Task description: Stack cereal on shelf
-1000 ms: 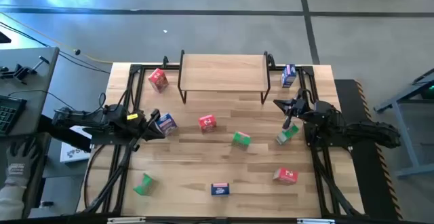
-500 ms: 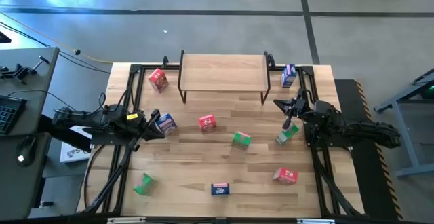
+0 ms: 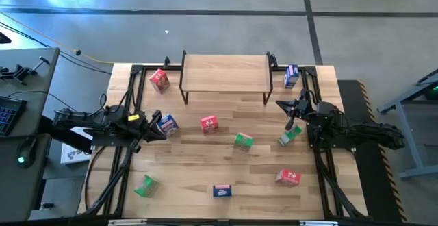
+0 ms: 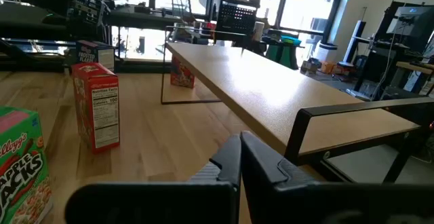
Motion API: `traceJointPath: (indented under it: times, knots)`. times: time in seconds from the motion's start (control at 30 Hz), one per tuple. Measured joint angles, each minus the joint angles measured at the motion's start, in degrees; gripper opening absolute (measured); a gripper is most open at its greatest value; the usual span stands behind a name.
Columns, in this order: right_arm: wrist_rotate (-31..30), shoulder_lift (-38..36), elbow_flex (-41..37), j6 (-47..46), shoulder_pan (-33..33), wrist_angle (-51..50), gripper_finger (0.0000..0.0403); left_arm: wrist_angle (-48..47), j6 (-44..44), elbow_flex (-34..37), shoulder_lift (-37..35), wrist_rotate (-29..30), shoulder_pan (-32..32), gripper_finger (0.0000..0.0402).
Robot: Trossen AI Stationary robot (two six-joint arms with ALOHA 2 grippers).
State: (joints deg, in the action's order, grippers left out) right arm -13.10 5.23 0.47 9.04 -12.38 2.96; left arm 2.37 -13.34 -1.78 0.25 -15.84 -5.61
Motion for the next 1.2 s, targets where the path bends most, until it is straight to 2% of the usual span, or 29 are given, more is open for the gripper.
traceJointPath:
  times: [0.37,0.5,0.7,0.93,1.2]
  knots:
    - [0.0,0.0,0.0,0.0,0.0,0.0,0.0,0.2,0.4,0.0,0.0,0.0,0.0,0.0001]
    - [0.0,0.0,0.0,0.0,0.0,0.0,0.0,3.2,1.9,-0.1,0.0,2.4,0.0,0.0001]
    - [0.0,0.0,0.0,0.0,0.0,0.0,0.0,3.6,2.0,-0.1,0.0,2.6,0.0,0.0001]
    - [-0.4,0.0,0.0,0.0,0.0,0.4,0.0,5.1,6.1,0.0,0.0,11.6,0.0,0.0001]
    - [2.0,0.0,0.0,4.7,0.0,5.0,0.0,12.2,11.1,0.0,0.0,13.7,0.0,0.0001]
